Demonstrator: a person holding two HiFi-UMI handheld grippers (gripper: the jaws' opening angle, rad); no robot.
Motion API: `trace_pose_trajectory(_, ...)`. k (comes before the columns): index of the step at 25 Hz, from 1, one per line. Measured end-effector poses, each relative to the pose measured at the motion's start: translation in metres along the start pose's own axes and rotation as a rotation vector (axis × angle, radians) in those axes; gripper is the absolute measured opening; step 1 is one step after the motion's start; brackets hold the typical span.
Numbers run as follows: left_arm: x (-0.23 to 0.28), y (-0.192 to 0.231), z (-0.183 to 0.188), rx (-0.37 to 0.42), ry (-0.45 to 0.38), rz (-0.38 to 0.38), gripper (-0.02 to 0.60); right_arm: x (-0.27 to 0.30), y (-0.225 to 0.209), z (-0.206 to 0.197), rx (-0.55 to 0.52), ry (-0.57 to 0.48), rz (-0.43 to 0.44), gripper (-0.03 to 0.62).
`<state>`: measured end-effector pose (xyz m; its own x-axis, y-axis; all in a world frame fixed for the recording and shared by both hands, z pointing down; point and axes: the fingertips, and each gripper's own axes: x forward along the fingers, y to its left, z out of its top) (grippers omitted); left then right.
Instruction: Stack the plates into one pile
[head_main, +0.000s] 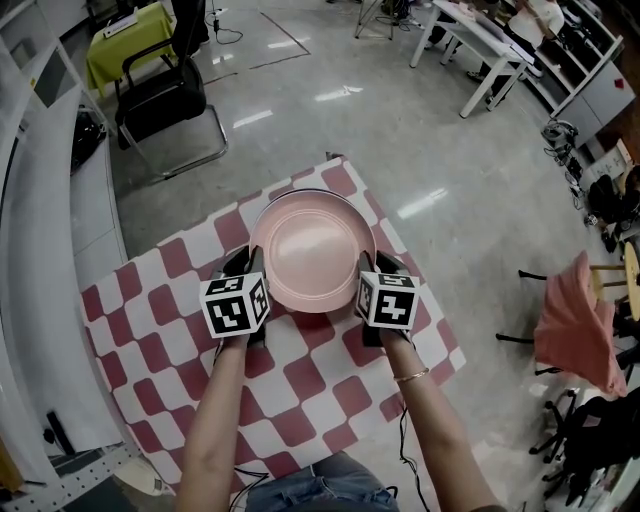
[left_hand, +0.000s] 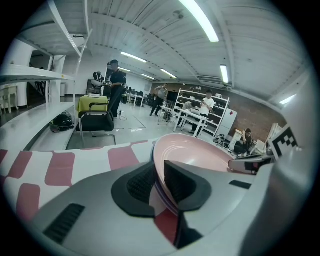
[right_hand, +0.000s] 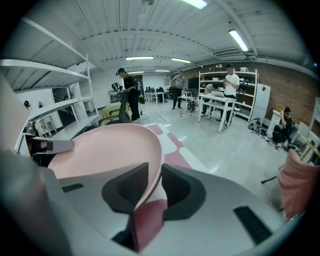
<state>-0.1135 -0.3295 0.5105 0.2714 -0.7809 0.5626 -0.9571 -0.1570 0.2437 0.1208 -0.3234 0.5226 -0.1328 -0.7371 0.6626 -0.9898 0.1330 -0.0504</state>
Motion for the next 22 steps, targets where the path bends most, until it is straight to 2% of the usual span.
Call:
trace_pose_trajectory(13,0.008,0.004,0.0,0.026,0.002,0.004,0.078,0.006,-0.002,0.008,0.018,-0.044,-0.013,0.089)
trace_pose_trajectory(18,0.01,0.001,-0.001,0.052,0.0,0.0,0.115,0.004,-0.002,0.013,0.012,-0.075,-0.024,0.089)
trace_pose_trajectory(22,0.008,0.002,0.006,0.096,-0.039,0.026,0.115,0.001,-0.002,0.016,0.018,-0.089,-0.022,0.089)
